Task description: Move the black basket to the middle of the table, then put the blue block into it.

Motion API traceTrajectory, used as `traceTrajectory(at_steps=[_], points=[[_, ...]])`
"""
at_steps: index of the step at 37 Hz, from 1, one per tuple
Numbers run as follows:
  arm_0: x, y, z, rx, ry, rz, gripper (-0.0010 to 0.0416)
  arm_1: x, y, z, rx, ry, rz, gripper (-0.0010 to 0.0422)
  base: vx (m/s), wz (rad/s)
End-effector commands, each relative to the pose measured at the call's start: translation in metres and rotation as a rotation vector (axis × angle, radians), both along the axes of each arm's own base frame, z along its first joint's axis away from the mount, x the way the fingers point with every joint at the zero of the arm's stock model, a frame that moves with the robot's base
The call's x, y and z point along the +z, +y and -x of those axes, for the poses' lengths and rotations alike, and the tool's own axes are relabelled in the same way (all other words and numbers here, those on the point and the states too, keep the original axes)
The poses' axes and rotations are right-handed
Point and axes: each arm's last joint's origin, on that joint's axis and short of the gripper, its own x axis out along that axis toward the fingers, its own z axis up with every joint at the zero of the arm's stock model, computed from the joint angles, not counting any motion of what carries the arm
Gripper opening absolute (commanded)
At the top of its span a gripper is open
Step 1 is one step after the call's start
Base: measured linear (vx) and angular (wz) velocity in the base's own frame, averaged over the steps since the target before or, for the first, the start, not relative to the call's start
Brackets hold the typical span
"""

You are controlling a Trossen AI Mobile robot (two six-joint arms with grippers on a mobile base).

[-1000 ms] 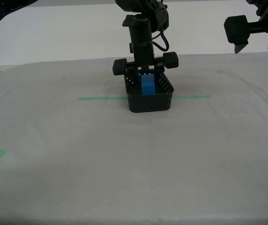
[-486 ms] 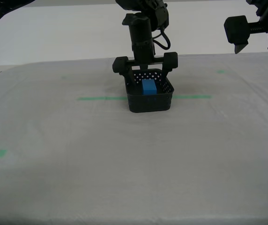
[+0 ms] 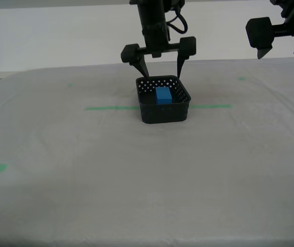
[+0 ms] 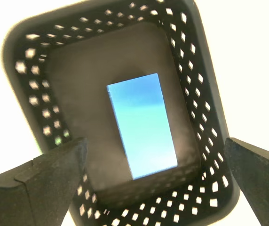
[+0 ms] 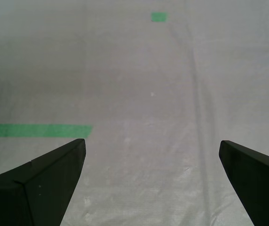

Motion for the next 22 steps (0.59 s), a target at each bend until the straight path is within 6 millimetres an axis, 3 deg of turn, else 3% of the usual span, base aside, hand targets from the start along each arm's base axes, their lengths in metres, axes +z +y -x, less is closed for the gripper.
traceTrajectory(at_steps=[1,16,22], points=[[0.000,0.000,0.000,0.002,-0.001,-0.002,0.0398,0.018,0.006,0.006,-0.001,-0.024,-0.046,0.0405,0.000,0.000],[0.000,0.000,0.000,0.002,-0.001,-0.001,0.0399,0.081,0.044,0.031,0.018,-0.206,-0.201,0.0401,0.000,0.000],[0.000,0.000,0.000,0.002,0.000,-0.001,0.0398,0.085,0.076,0.044,0.087,-0.292,-0.130,0.0401,0.000,0.000]])
